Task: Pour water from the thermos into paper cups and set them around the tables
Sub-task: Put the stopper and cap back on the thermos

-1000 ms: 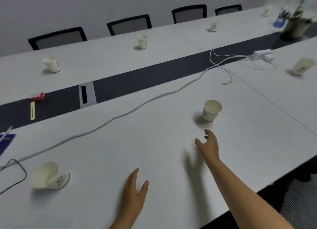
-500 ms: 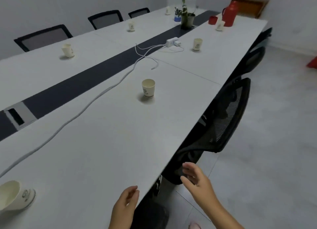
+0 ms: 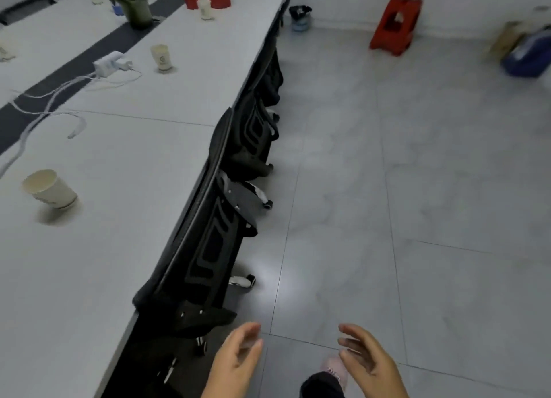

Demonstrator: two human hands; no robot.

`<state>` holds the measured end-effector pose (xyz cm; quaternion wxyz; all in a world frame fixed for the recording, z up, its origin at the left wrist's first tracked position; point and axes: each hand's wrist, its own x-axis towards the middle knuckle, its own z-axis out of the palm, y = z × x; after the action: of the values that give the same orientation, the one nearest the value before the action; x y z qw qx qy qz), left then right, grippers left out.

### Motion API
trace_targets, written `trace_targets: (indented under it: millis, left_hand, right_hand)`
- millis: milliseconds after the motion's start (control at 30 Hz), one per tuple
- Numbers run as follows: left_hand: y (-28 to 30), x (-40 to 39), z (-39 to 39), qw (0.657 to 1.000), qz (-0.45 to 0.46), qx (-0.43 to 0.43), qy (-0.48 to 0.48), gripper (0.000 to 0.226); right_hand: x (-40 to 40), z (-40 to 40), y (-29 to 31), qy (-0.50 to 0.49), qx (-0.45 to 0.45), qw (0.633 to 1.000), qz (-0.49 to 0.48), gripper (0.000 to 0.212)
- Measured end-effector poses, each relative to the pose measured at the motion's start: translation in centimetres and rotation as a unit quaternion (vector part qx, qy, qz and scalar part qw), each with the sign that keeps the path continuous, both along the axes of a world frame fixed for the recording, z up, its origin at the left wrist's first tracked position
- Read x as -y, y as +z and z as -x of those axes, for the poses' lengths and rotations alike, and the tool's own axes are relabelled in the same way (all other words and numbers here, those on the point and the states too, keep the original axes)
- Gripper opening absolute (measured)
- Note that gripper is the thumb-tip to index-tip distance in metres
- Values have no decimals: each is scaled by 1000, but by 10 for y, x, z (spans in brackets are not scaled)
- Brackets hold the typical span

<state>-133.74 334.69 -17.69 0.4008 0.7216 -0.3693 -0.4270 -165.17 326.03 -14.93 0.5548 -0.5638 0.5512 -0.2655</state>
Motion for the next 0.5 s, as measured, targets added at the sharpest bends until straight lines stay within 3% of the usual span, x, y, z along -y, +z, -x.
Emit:
trace_targets:
  millis: [200,500]
  left_hand:
    - [-33,109,67,994,-24,-43,99,48]
    - [-17,282,79,989,-15,-43,139,41]
  right_hand:
    - [102,84,1,-100,10,995,-3,39]
    - [295,89,-2,-95,-5,995,34,44]
